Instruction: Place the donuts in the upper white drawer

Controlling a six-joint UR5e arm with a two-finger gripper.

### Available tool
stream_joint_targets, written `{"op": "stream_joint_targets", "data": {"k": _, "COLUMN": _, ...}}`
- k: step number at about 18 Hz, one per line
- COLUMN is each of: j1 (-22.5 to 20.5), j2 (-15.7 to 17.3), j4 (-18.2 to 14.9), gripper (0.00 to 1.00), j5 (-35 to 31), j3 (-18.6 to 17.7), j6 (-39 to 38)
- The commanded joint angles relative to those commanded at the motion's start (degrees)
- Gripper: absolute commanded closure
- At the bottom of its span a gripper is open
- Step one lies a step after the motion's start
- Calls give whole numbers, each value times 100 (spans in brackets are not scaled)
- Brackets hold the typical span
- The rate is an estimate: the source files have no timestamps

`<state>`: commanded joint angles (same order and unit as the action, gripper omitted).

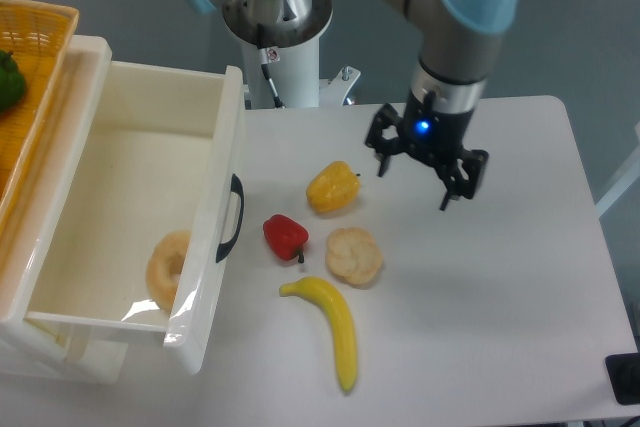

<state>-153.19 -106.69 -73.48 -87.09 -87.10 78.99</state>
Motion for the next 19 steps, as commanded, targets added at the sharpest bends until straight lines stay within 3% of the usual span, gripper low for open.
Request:
{"op": "stream_joint_targets", "data": {"k": 3, "j1": -53, "j2": -307, "j4": 0, "gripper": 0, "j5": -141, "j3": 70, "j6": 695}}
{"op": "stream_joint_targets", "data": {"k": 9, "j1": -35, "j2": -800, "j4": 0, "gripper": 0, "j5": -344, "j3": 290, "j6": 1029}}
{"op": "stream_joint_targets", "data": {"k": 13, "j1": -44, "j2": -1090, "j4": 237, "gripper": 0, "j5": -379, "j3": 316, "j6": 1521}}
{"op": "stream_joint_targets", "data": {"k": 19, "j1": -9, "j2": -1196, "j4": 501, "gripper": 0, "j5": -396, "j3": 281, "j6": 1602}}
